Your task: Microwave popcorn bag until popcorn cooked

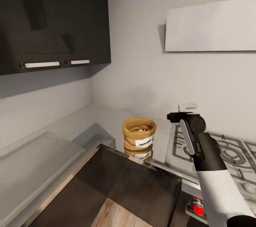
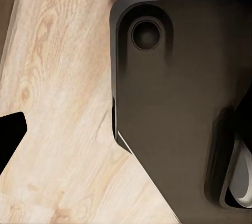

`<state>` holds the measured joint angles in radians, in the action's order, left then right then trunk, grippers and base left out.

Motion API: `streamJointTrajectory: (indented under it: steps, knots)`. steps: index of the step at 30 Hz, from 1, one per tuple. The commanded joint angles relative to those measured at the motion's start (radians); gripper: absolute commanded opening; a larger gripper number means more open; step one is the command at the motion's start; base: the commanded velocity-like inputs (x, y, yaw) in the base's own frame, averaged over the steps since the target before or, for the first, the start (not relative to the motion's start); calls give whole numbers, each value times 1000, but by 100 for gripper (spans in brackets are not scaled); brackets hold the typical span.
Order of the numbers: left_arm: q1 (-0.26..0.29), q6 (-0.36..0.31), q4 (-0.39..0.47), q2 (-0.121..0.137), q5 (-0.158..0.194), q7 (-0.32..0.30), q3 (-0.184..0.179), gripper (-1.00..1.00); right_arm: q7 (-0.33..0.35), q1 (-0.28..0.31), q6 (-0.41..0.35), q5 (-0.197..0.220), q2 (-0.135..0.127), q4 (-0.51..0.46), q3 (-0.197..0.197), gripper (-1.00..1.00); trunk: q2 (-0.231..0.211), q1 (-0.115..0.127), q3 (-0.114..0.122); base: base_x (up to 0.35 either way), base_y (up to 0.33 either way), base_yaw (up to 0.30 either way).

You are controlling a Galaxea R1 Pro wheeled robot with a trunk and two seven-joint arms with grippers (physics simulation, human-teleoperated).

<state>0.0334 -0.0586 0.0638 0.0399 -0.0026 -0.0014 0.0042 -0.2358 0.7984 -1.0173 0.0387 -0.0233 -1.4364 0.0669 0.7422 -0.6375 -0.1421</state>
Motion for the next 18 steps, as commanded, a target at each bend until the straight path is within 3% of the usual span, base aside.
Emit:
streamJointTrajectory:
  steps: [1, 8, 18]
  knots:
    - [0, -6, 2, -1, 0, 0, 0, 100, -6, 1, -4, 4, -1, -1, 2, 100, 1, 0, -2, 191, -140, 150]
    - [0, -6, 2, -1, -1, 0, 0, 100, -5, 1, -4, 4, -1, -1, 2, 100, 1, 0, -2, 165, -116, 36]
    - [0, -6, 2, -2, 0, 0, 0, 100, -7, 1, -6, 4, -1, -1, 2, 100, 1, 0, -2, 35, -6, 0]
